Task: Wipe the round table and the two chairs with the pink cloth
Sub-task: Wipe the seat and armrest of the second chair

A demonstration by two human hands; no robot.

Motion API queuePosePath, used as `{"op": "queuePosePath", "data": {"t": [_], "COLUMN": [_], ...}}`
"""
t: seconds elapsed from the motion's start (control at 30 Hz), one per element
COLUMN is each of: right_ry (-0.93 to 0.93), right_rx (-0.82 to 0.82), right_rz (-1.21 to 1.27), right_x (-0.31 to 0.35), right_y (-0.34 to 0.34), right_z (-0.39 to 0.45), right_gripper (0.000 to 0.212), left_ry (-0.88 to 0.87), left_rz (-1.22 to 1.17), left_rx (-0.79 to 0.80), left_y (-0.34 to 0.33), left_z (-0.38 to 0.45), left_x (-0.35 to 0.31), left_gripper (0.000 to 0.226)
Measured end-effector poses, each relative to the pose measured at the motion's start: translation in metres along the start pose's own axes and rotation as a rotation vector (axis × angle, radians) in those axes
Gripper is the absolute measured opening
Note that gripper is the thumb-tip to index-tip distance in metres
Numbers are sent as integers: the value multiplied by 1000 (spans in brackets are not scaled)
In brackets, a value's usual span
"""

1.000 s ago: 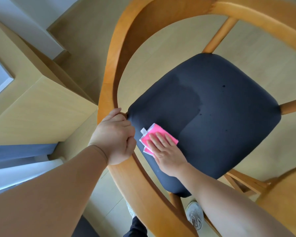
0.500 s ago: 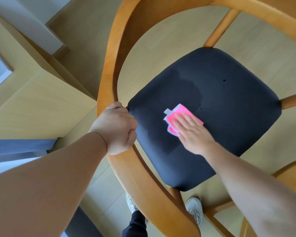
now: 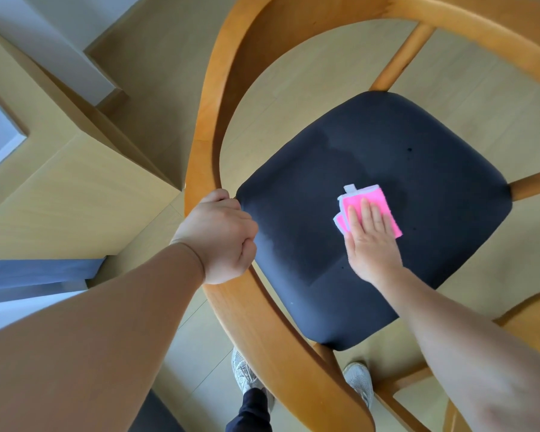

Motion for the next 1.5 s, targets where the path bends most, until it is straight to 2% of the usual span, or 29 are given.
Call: {"op": "queuePosePath", "data": {"t": [0.17, 0.23, 0.37, 0.47, 0.6, 0.67, 0.83, 0.97, 1.07, 1.2, 1.37, 1.5], "right_ry": [513, 589, 618, 596, 493, 447, 454, 520, 497, 345, -11, -101], "right_rx": [121, 174, 229, 226, 167, 142, 100, 55, 14, -35, -143, -129], "right_rz": [-57, -93, -137, -95, -8, 30, 4, -26, -34, -41, 3, 15], "right_x": [41, 44, 42, 40, 48, 55, 59, 45, 21, -16, -65, -73], "right_y": [-29, -34, -33, -34, -29, -28, -36, -37, -33, -15, 19, 16], "right_z": [-63, -82, -105, -121, -117, -112, -115, -109, -97, -66, -22, -18], "right_gripper": [55, 55, 58, 56, 51, 62, 55, 51, 50, 48, 42, 51], "left_ry": [11, 13, 27, 49, 128, 127, 85, 63, 71, 61, 47, 42], "left_rz": [10, 24, 65, 83, 75, 49, 105, 138, 112, 93, 104, 112], "left_rx": [-17, -5, 12, 22, 16, 52, 167, 181, 161, 155, 193, 213], "left_y": [0, 0, 3, 6, 8, 12, 13, 10, 10, 9, 7, 9], "left_z": [0, 0, 1, 1, -8, -13, -15, -12, -12, -13, -11, -10], "left_x": [1, 1, -3, -5, -30, -50, -65, -62, -63, -63, -62, -63], "left_gripper": [40, 39, 43, 43, 32, 29, 32, 28, 26, 25, 26, 28]}}
Point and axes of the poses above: each hand's wrist, its own z-axis towards the middle knuckle, its own y-axis out of the back of the hand, x = y × z, the point moved 4 cm from there along z, towards the middle knuckle, and after that the axes turned 14 degrees about z, right-handed, at the moved point
